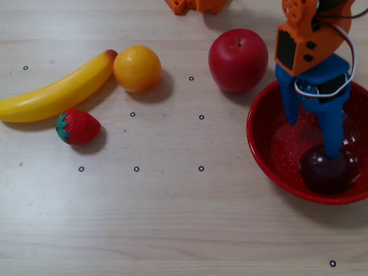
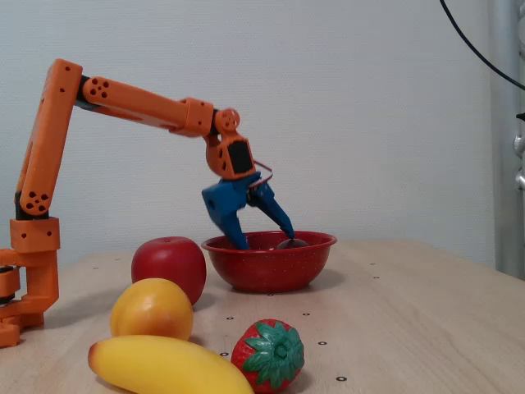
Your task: Put plum in the red bowl.
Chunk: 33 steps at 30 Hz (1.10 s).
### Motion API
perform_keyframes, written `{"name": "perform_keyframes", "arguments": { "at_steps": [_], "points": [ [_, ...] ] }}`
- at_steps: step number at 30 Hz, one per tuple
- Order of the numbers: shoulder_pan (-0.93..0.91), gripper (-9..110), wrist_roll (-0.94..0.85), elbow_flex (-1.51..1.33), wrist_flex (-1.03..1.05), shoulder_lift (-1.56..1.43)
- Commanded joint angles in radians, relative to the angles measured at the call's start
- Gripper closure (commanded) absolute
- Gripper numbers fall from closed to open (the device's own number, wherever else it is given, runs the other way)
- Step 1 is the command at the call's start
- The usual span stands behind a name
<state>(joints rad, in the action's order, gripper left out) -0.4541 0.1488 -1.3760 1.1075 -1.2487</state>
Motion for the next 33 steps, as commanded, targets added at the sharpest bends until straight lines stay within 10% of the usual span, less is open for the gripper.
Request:
{"name": "perform_keyframes", "arguments": {
  "at_steps": [1,16,33],
  "points": [
    [0.055,84,-0.029,0.104,0.04,-0.183],
    [0.308,101,-0.014,-0.206,0.074,-0.713],
    [0.503,101,-0.109,-1.173,-0.454,-1.529]
  ]
}}
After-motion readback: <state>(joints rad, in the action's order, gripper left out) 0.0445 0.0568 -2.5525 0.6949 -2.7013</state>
